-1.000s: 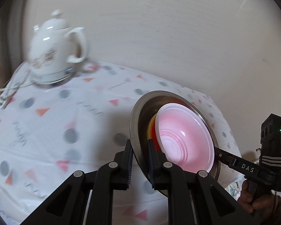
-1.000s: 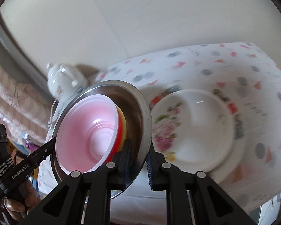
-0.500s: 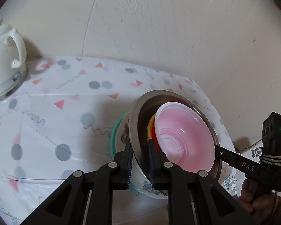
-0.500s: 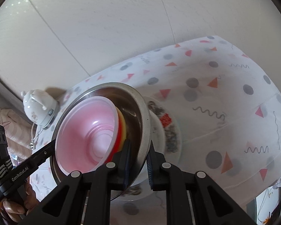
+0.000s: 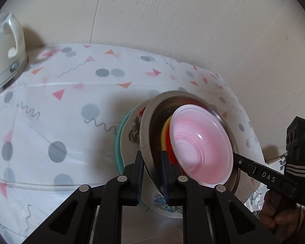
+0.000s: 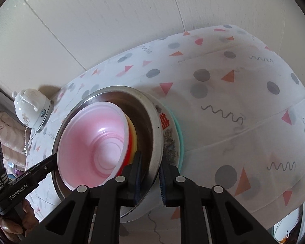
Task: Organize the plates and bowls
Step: 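Carry the nested bowls with the left gripper onto the plate stack, then lower the steel bowl onto the pink-rose plate and open the left gripper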
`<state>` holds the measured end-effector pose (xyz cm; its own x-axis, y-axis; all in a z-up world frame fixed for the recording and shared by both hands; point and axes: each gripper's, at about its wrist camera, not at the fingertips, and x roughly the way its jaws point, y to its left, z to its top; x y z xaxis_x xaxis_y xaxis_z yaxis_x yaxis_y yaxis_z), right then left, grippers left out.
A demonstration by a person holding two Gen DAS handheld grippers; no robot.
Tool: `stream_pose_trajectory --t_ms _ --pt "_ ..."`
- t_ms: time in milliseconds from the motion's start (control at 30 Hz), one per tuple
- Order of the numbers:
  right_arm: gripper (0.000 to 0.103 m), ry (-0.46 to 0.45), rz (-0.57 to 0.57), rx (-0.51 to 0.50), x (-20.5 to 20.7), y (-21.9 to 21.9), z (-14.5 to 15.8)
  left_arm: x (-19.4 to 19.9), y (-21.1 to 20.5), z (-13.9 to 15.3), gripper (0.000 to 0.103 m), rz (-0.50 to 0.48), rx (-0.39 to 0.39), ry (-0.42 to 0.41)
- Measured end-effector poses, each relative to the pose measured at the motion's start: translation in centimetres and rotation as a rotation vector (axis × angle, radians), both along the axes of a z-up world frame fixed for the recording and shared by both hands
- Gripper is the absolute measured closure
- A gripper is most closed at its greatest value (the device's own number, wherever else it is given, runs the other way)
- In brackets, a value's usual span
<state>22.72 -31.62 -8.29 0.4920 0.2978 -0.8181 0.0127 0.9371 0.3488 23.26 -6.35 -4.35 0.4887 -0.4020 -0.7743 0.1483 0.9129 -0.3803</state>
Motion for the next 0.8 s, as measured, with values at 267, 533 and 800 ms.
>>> stream_pose_trajectory --t_ms 267,533,800 --pt "0.088 -0.005 0.029 0.0 0.34 -0.16 0.06 -0.26 -0.12 -0.04 0.087 0.018 0.001 0.003" --pt "0.088 0.01 0.055 0.013 0.64 -0.2 0.05 -0.58 -0.3 0.11 0.086 0.037 0.026 -0.013" --pt "0.082 -0.009 0.066 0.036 0.3 -0.77 0.18 -0.82 -0.47 0.09 0.085 0.054 0.043 -0.02"
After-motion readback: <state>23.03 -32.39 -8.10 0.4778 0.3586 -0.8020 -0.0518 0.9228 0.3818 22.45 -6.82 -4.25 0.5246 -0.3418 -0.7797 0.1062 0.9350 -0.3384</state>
